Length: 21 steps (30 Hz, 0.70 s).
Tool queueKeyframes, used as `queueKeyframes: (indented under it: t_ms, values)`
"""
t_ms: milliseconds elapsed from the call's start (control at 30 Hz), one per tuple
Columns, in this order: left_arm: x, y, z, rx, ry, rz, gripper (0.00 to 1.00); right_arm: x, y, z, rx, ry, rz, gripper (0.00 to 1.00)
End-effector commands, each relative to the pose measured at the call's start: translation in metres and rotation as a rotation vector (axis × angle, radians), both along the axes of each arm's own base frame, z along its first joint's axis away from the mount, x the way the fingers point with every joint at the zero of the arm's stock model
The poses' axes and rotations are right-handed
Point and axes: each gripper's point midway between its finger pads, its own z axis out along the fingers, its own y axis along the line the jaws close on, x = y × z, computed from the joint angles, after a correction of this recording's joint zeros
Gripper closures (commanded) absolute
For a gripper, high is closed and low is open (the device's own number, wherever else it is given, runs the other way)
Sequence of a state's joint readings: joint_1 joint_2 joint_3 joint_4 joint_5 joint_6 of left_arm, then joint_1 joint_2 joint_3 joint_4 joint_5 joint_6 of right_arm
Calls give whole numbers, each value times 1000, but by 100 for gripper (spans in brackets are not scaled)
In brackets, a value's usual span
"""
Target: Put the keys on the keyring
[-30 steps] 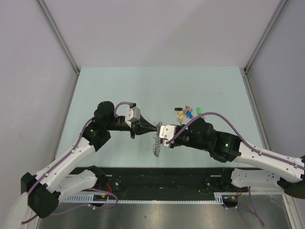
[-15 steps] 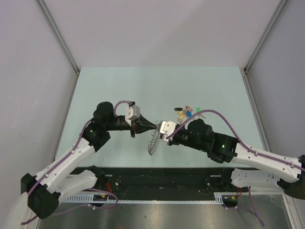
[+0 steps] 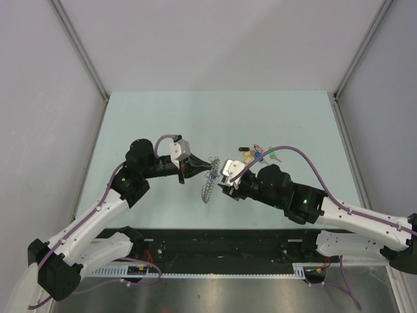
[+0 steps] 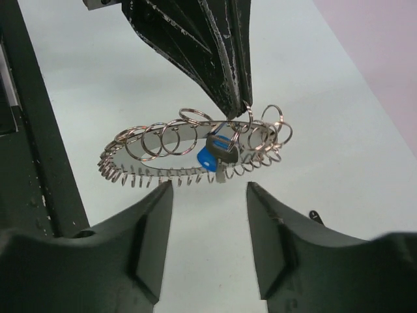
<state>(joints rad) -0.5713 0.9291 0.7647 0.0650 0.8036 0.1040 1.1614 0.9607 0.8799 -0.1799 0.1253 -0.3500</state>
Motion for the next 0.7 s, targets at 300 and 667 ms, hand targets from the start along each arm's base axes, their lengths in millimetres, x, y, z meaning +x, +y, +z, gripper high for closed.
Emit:
queueKeyframes:
  t_ms: [300, 667]
  values:
    - [32, 11, 16, -23, -38, 182, 100, 5, -11, 12, 246, 156, -146, 18]
    - [45, 22, 19, -13, -38, 281, 100, 10, -19, 5, 439, 357, -310, 0]
